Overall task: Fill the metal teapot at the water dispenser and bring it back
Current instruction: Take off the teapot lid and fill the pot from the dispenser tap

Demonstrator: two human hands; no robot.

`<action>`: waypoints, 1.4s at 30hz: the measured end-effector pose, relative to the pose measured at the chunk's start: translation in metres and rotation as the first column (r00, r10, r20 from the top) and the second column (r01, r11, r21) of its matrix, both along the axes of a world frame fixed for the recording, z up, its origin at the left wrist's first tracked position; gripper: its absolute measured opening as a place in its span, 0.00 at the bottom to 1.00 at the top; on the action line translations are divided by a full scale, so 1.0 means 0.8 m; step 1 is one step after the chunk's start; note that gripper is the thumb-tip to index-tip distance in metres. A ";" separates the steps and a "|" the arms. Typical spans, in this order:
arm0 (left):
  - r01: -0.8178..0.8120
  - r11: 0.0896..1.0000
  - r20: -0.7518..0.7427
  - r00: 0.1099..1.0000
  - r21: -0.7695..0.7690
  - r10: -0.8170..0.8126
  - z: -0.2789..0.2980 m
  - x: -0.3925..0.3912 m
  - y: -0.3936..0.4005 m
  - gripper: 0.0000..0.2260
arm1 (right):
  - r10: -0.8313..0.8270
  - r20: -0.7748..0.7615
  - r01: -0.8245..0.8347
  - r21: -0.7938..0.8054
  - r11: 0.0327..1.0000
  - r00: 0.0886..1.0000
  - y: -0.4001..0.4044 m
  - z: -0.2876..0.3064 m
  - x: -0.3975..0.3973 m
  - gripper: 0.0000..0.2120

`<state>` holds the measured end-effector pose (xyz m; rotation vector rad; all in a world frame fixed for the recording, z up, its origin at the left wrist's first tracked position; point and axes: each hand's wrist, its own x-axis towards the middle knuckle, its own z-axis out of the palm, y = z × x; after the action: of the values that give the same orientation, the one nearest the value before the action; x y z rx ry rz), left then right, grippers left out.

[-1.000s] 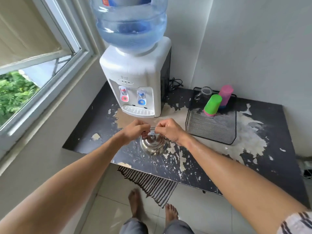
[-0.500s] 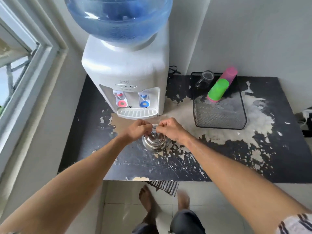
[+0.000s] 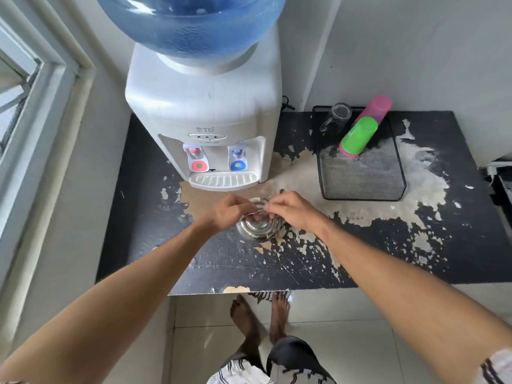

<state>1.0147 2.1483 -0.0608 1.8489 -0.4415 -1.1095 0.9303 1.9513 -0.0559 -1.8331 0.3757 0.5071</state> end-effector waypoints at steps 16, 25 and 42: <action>0.021 0.992 0.490 0.868 0.125 -0.080 -0.045 -0.042 0.019 0.22 | 0.339 0.114 -0.244 -0.490 0.837 0.934 0.009 -0.041 -0.039 0.12; -0.118 0.979 0.484 0.875 0.166 0.024 -0.067 -0.040 0.017 0.50 | 0.236 0.235 -0.086 -0.512 0.855 0.943 0.013 -0.053 -0.015 0.25; -0.118 0.981 0.427 0.903 0.153 0.042 -0.076 -0.040 0.009 0.48 | 0.261 0.181 -0.169 -0.409 0.897 0.948 0.012 -0.062 0.000 0.11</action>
<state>0.9830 2.1553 -0.1216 2.2532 -0.5198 -0.7031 0.9305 1.9607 -0.1054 -2.3126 0.1136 0.3788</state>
